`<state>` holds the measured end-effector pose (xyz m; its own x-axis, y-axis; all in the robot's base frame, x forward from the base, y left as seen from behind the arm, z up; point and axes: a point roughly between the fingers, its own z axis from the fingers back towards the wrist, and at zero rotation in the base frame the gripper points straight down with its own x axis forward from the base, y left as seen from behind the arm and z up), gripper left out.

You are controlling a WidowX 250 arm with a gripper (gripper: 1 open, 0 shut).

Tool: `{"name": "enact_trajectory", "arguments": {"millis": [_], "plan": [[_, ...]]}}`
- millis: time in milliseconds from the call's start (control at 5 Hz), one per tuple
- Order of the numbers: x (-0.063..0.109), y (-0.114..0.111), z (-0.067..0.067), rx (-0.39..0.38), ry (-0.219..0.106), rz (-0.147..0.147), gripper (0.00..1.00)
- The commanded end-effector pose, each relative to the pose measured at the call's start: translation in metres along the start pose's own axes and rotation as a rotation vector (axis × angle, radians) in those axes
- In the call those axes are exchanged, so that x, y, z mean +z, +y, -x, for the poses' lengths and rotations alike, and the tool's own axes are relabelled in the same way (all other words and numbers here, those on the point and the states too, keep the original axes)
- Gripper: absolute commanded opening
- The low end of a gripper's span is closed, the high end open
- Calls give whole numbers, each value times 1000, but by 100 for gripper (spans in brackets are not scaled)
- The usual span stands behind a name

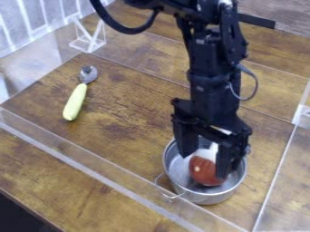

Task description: Put the mushroom in the silver pot

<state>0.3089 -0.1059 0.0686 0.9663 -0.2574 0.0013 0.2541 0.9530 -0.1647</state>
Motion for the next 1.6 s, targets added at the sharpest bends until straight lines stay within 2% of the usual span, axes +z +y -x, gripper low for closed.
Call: {"name": "enact_trajectory", "arguments": {"millis": [0,200,400,800,1000,1200,1400], "plan": [[11,10,-6,51,-61,-5,100],[4,13,-6,81,-61,-5,100],[3,10,1,46,-52,-5,100],[12,6,10,-10,-67,-22,100],[3,9,2,46,-91,-38,100],[12,16,5,119,-113,-67,0],[18,21,9,188,-130,-85,100]]}}
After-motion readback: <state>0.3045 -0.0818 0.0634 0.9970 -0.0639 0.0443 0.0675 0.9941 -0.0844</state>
